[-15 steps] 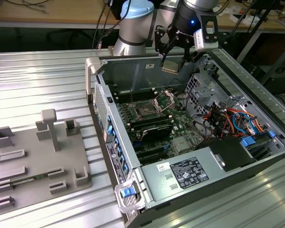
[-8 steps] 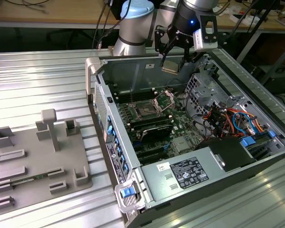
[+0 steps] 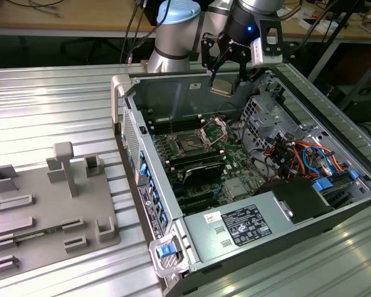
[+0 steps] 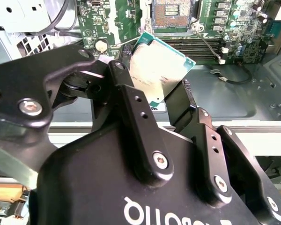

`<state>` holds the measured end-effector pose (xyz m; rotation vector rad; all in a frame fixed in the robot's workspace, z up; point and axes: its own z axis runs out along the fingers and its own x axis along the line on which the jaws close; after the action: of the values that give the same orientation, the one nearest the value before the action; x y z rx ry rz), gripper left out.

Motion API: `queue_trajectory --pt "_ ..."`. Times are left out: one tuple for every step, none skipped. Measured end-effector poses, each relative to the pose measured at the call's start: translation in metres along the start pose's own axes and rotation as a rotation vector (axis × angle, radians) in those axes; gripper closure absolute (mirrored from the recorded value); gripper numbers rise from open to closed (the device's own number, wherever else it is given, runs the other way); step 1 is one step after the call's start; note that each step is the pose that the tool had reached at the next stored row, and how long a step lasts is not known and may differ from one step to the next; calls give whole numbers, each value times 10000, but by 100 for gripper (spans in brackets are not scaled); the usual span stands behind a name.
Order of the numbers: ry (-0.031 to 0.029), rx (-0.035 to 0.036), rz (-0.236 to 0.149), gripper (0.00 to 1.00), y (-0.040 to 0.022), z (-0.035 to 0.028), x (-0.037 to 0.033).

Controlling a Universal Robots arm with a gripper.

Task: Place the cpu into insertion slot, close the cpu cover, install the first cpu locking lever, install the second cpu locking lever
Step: 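Place the cpu into insertion slot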

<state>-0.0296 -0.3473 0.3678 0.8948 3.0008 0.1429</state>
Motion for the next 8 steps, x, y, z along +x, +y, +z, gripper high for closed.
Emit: queue_trajectory --pt "-4 -1 45 45 -1 0 1" --pt "-9 -2 98 45 -2 0 3" --pt "-12 -3 136 45 -3 1 5" --pt "-16 -3 180 45 -5 1 6" --pt "-18 -3 193 45 -5 1 6" --pt "-18 -4 199 45 -5 1 7" --pt "-18 -4 199 45 -5 1 7" --pt "-18 -4 199 45 -5 1 7"
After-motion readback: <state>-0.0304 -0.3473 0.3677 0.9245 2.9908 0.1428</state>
